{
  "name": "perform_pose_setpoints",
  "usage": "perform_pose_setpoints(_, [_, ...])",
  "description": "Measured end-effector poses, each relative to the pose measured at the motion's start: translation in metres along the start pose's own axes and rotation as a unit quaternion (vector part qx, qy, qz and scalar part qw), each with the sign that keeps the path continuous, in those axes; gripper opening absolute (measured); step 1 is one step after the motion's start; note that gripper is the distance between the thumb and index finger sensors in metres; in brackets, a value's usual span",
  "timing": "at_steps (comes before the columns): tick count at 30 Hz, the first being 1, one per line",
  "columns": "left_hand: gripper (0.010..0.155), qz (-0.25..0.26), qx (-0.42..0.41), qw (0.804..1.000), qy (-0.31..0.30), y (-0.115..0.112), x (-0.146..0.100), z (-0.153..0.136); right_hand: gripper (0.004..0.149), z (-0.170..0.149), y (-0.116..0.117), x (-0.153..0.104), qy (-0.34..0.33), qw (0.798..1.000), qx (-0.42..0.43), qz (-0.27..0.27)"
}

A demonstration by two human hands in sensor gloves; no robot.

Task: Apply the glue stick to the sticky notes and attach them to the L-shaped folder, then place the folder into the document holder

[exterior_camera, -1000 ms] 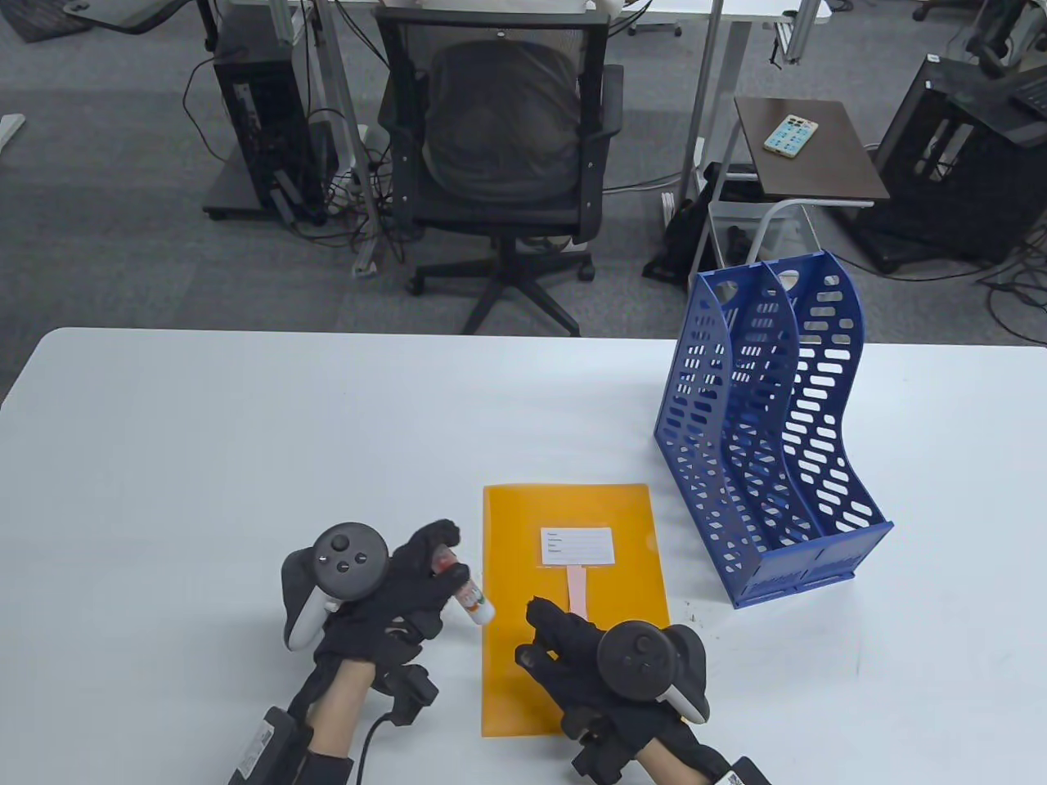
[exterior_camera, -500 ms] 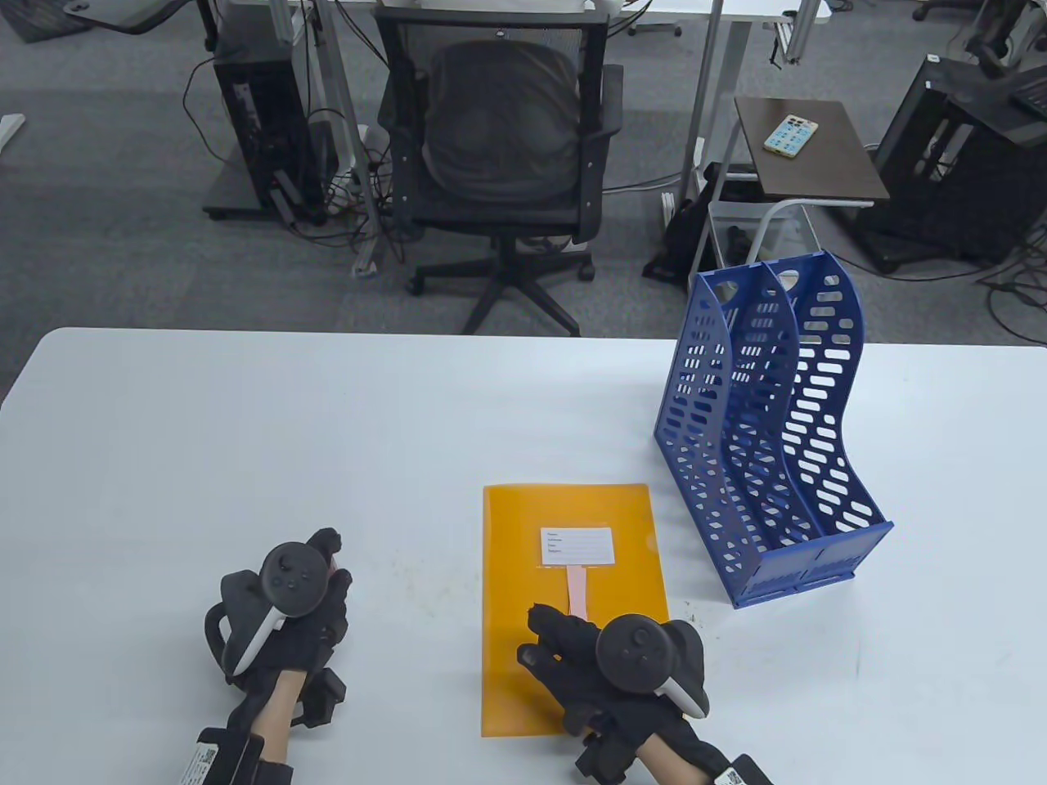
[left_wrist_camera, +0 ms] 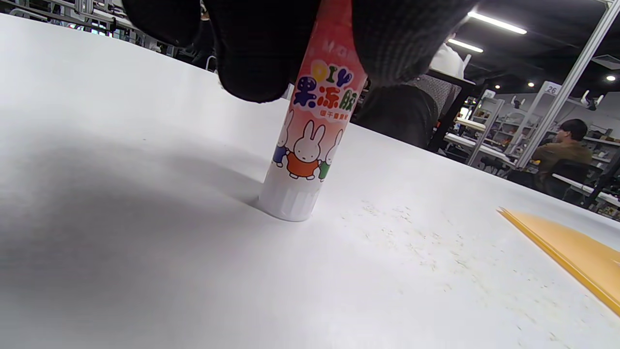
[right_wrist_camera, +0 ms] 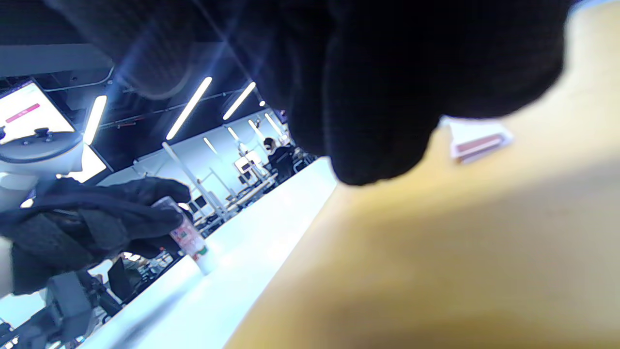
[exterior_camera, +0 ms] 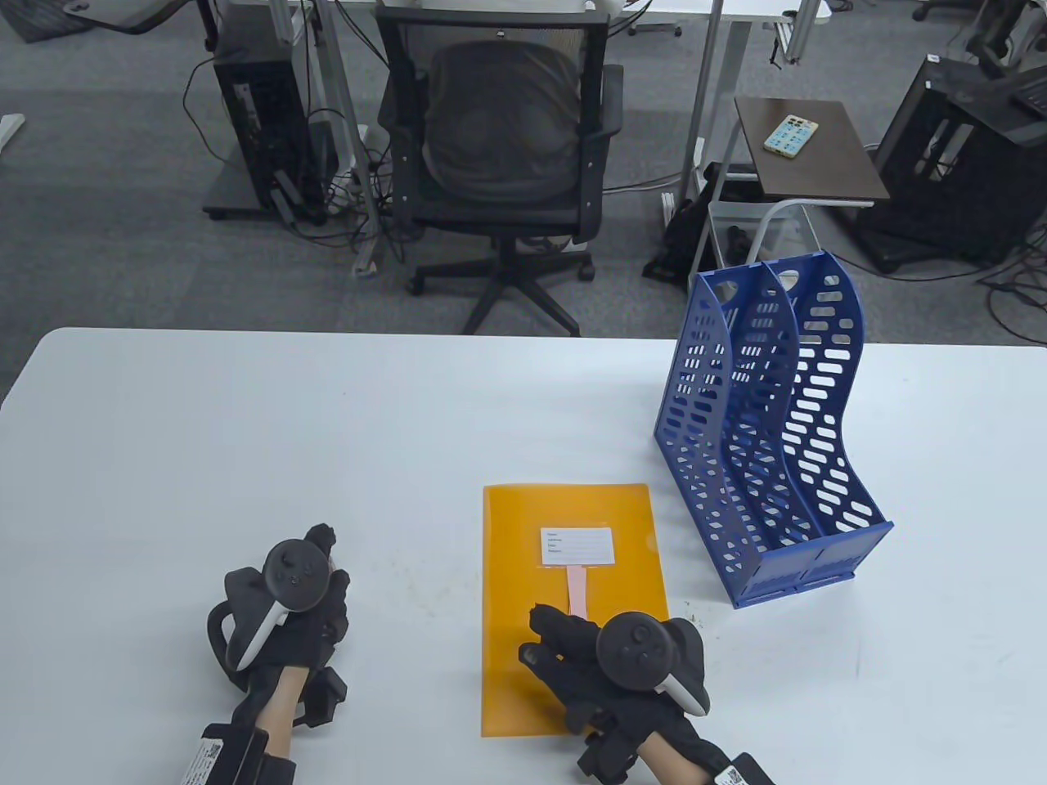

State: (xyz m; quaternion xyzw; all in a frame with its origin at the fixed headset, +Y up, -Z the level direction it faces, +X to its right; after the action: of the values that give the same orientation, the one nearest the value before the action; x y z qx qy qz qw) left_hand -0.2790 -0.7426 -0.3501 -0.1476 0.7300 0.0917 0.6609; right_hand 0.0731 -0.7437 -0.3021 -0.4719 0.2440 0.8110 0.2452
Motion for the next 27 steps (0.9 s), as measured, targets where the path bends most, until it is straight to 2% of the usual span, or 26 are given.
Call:
perform_pose_setpoints(10, [0.079, 0.011, -0.013, 1.000, -0.003, 0.016, -0.006, 0.004, 0.067, -0.001, -0.002, 0.000, 0.002, 1.000, -0.001, -0.004])
perform_pose_setpoints(16, [0.090, 0.033, -0.028, 0.998, -0.040, 0.040, -0.017, 0.032, 0.067, -0.009, -0.017, -0.001, 0.025, 0.999, 0.002, -0.034])
perform_pose_setpoints(19, [0.090, 0.039, -0.046, 0.994, -0.085, 0.051, -0.023, 0.057, 0.071, -0.021, -0.032, -0.004, 0.069, 0.994, -0.035, -0.072])
perform_pose_setpoints(22, [0.089, 0.038, -0.063, 0.988, -0.133, 0.057, -0.029, 0.084, 0.081, -0.037, -0.042, -0.006, 0.125, 0.983, -0.117, -0.064])
perform_pose_setpoints(27, [0.089, -0.002, -0.039, 0.985, -0.168, 0.045, -0.029, 0.119, 0.088, -0.061, -0.050, -0.009, 0.187, 0.953, -0.234, -0.047])
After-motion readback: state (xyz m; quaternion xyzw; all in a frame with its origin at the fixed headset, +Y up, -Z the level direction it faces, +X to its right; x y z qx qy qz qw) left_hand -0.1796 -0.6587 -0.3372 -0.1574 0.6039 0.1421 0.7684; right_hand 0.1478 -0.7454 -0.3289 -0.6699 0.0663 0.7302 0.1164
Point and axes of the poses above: the tracker on the back of each hand, its own z axis roughly to the thumb side, its own x axis roughly from the wrist to the fingertips, y = z × x, the point moved 4 cm from there along x, roughly from the wrist to the fingertips, and after that the axes turned 5 degrees about -y, right-handed, at the moved point
